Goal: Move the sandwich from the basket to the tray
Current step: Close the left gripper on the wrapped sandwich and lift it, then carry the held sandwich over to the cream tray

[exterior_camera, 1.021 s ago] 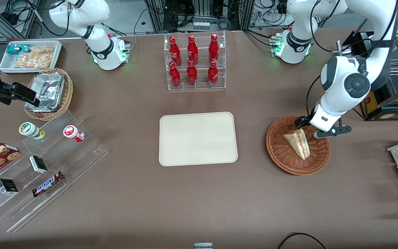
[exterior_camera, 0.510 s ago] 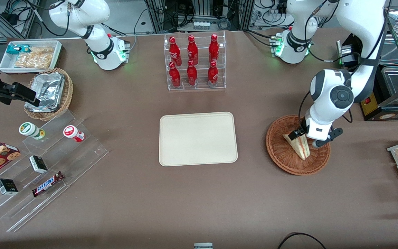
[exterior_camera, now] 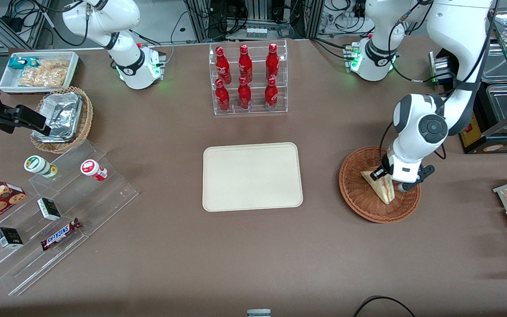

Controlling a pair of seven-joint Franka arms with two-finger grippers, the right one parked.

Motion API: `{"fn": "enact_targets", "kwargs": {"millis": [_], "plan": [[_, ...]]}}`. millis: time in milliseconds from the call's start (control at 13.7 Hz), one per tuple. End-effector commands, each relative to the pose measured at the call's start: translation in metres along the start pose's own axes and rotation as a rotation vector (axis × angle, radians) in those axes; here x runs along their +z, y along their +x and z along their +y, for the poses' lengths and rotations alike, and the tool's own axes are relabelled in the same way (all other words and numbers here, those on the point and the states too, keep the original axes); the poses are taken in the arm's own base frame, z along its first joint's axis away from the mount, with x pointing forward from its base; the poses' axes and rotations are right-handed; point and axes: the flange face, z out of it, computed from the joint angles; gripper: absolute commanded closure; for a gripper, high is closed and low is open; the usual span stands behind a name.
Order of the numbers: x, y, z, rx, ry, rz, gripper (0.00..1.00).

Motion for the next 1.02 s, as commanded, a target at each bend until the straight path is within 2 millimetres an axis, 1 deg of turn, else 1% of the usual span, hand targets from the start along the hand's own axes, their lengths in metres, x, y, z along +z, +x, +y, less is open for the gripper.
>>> {"fn": "enact_targets", "kwargs": {"millis": [0, 146, 219, 292, 365, 438, 510, 583, 656, 802, 948], "plan": [[-0.029, 0.01, 0.017, 0.007, 0.024, -0.027, 0.94], [-0.054, 0.006, 0.04, 0.11, 0.064, -0.069, 0.94], [-0.06, -0.003, 0.051, 0.16, 0.081, -0.087, 0.94], [-0.06, -0.016, 0.065, 0.217, 0.086, -0.083, 0.94], [-0.06, -0.034, 0.082, 0.284, 0.086, -0.081, 0.96], [-0.061, -0.044, 0.094, 0.346, 0.083, -0.079, 0.95], [-0.063, -0.057, 0.114, 0.42, 0.078, -0.077, 0.95], [-0.064, -0.073, 0.139, 0.462, 0.066, -0.075, 0.95], [-0.061, -0.085, 0.158, 0.473, 0.069, -0.088, 0.95], [-0.044, -0.118, 0.199, 0.446, 0.073, -0.135, 0.96], [-0.036, -0.153, 0.24, 0.439, 0.064, -0.145, 0.96]]}}
